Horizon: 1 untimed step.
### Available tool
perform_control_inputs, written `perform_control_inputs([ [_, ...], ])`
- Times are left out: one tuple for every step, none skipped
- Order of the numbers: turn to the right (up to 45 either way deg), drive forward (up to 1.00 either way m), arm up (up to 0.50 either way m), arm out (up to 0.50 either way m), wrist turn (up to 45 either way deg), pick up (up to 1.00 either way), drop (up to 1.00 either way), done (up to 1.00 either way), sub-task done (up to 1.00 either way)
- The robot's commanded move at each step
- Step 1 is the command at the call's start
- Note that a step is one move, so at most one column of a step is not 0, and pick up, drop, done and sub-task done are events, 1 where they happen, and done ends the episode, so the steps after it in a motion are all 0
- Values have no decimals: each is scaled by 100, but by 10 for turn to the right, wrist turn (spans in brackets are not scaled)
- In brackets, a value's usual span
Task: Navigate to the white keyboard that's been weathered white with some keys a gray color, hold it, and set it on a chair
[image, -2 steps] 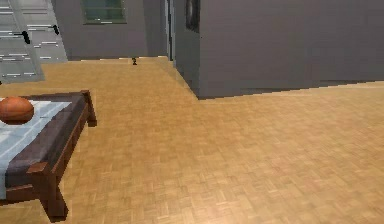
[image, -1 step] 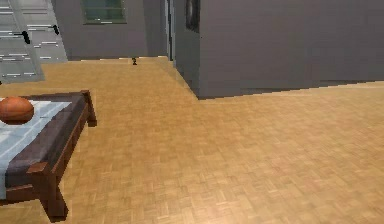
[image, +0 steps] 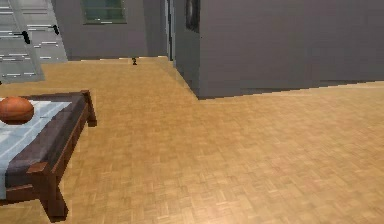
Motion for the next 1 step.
perform_control_inputs([
  [0,0,0,0,-150,0,0,0,0],
])
